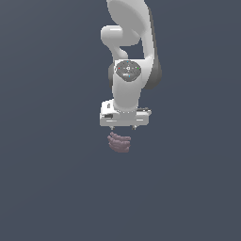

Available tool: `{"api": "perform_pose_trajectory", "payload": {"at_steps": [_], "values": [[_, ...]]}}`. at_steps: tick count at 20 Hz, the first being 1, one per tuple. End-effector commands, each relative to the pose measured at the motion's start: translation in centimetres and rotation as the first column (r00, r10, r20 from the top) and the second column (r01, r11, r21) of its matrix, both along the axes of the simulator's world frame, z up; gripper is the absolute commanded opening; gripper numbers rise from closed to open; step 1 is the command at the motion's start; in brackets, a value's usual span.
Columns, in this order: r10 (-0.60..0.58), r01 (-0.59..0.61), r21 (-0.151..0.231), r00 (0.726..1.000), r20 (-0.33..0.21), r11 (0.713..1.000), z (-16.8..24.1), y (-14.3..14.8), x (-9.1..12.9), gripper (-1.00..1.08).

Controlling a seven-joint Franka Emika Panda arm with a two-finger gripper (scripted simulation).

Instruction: Pick up the object and move it to a goal position.

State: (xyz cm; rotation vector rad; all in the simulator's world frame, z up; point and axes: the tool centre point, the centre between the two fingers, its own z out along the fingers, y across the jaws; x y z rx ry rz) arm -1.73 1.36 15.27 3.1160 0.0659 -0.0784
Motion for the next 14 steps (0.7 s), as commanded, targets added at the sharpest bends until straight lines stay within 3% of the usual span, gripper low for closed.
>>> {"api": "perform_pose_trajectory", "payload": {"at_steps": [1,14], "values": [[0.0,0.0,0.0,1.0,0.0,1.0,0.0,0.0,0.0,1.0],[-0.029,0.03,-0.015,0.999,0.04,0.999,1.2,-2.5,0.8,1.0]]}}
